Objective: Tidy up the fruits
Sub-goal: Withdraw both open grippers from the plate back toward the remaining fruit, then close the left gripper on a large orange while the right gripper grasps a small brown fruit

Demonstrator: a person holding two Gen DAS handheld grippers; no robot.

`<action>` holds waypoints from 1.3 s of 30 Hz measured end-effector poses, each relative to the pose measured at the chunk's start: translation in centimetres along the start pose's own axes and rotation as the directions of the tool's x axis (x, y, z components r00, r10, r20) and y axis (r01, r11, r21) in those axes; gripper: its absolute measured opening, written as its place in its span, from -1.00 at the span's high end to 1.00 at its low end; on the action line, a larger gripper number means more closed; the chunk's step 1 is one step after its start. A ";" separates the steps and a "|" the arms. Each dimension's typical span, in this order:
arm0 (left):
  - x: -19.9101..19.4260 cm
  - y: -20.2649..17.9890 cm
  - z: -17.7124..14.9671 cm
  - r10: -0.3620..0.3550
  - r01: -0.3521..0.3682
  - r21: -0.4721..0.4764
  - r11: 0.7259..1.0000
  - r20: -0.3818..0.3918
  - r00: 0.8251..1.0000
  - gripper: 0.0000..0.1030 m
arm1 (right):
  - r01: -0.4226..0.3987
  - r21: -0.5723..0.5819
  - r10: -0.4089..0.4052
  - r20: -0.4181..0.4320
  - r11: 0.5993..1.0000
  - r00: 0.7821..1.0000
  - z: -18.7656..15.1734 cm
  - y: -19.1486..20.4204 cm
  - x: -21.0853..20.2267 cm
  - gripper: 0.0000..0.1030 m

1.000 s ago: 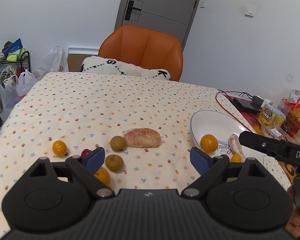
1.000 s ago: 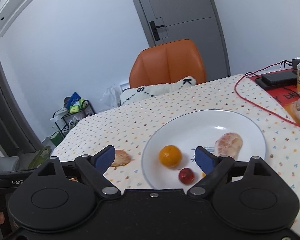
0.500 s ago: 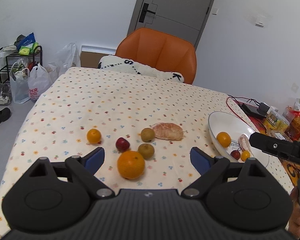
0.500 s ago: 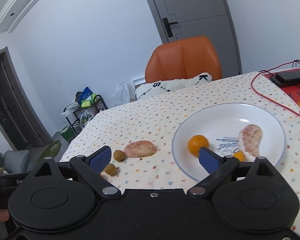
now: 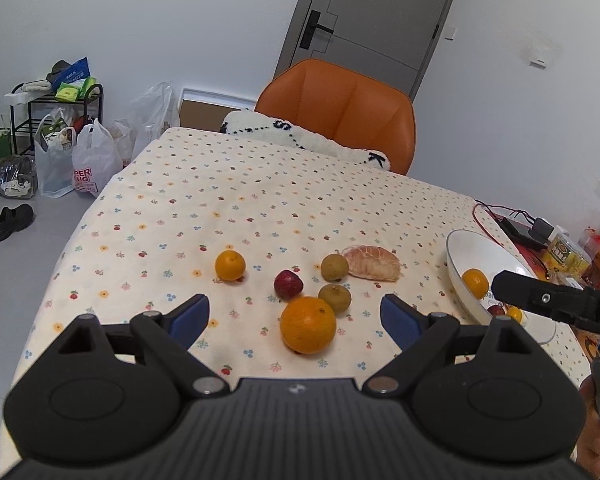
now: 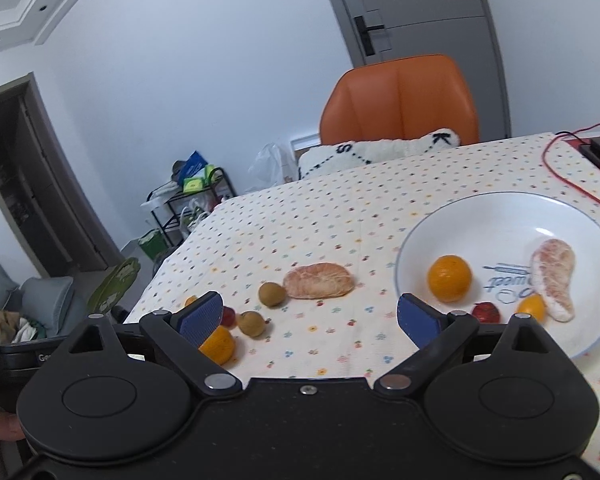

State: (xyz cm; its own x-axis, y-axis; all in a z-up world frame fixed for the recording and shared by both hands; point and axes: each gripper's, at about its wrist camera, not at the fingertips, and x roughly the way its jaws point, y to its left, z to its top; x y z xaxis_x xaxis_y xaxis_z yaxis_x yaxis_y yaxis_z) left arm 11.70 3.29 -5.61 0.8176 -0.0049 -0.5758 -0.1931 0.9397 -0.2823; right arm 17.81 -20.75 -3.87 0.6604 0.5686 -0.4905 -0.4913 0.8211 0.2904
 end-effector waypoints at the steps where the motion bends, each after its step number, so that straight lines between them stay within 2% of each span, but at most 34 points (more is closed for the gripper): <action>1: 0.2 0.0 -0.1 -0.002 0.002 -0.001 1.000 -0.003 1.000 -0.76 | -0.002 -0.004 0.002 -0.005 1.000 1.000 0.0 0.2 0.2 -0.83; 11: 1.8 -0.1 -0.8 -0.008 0.008 -0.006 1.000 -0.035 0.999 -0.69 | -0.061 -0.026 0.059 -0.057 0.998 0.997 -0.1 1.7 1.6 -0.74; 17: 2.9 -0.1 -0.9 -0.026 0.025 -0.014 1.000 -0.057 0.998 -0.44 | -0.067 -0.023 0.065 -0.081 0.998 0.995 -0.3 1.9 2.7 -0.65; 22: 3.8 0.0 -1.0 -0.040 0.038 -0.026 0.999 -0.070 0.997 -0.36 | -0.061 -0.018 0.059 -0.092 0.998 0.994 -0.3 1.6 3.4 -0.63; 28: 4.8 0.4 -1.4 -0.058 0.055 -0.035 0.998 -0.081 0.995 -0.10 | -0.062 -0.011 0.060 -0.106 0.998 0.993 -0.4 1.5 4.4 -0.60; 31: 5.0 0.7 -1.3 -0.070 0.067 -0.047 0.997 -0.077 0.995 0.12 | -0.066 -0.010 0.064 -0.113 0.998 0.992 -0.5 1.5 4.9 -0.59; 32: 5.0 0.9 -1.2 -0.089 0.084 -0.059 0.995 -0.081 0.993 0.25 | -0.068 -0.010 0.066 -0.116 0.998 0.991 -0.5 1.5 5.1 -0.57; 39: 4.3 2.2 -0.9 -0.067 0.060 -0.090 0.994 -0.076 0.995 0.26 | -0.083 -0.005 0.082 -0.140 0.997 0.987 -0.6 1.7 6.7 -0.45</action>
State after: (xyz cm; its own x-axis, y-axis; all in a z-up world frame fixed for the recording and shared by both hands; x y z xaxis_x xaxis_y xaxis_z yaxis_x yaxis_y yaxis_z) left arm 14.30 4.98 -9.36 0.7849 -0.0942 -0.6125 -0.1916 0.9031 -0.3844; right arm 21.00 -15.58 -7.16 0.5320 0.6213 -0.5753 -0.5472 0.7707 0.3264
